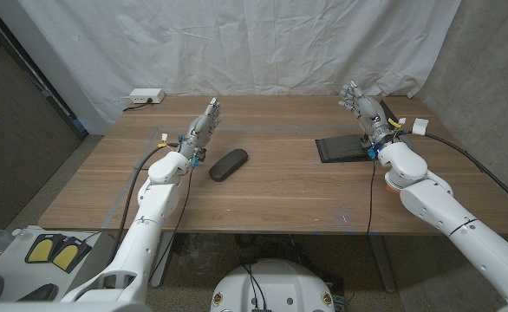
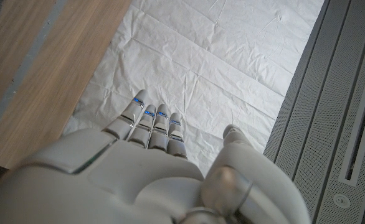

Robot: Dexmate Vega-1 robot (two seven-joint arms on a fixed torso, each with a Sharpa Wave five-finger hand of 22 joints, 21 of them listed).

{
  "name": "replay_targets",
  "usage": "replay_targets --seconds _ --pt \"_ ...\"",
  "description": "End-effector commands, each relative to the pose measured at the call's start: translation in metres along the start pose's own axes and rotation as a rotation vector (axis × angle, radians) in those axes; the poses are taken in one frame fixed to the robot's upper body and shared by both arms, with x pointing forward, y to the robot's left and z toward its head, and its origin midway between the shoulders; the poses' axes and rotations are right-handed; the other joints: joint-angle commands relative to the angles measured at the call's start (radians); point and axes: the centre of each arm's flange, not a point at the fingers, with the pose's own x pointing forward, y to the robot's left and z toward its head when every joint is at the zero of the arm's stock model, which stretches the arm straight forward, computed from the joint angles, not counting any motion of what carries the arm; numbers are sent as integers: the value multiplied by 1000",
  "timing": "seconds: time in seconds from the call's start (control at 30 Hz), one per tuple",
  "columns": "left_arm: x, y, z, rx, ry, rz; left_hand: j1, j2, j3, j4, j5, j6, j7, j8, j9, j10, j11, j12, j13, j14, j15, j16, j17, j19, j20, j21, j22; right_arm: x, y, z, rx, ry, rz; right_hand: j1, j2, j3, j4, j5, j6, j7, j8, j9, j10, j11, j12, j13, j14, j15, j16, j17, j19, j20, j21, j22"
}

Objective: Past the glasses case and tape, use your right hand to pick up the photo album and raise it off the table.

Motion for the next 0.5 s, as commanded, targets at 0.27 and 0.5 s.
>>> replay_targets --seconds 0.27,0.5 --pt "-7 7 -2 -5 3 4 8 6 0 -7 5 2 0 -1 3 4 -3 -1 5 3 -6 -4 4 -12 -83 2 4 5 3 17 -27 -27 0 9 9 3 -7 -7 -2 -3 -7 2 -3 0 -3 2 51 -7 19 8 40 -8 0 5" --pt "-8 12 0 -7 -2 9 10 7 -1 -7 5 4 3 -2 3 1 1 -3 5 2 -4 -5 4 -14 -80 1 4 7 3 24 -20 -36 15 11 10 3 -9 -9 -3 -11 -8 2 -2 2 -3 2 52 -4 18 8 42 -6 -2 5"
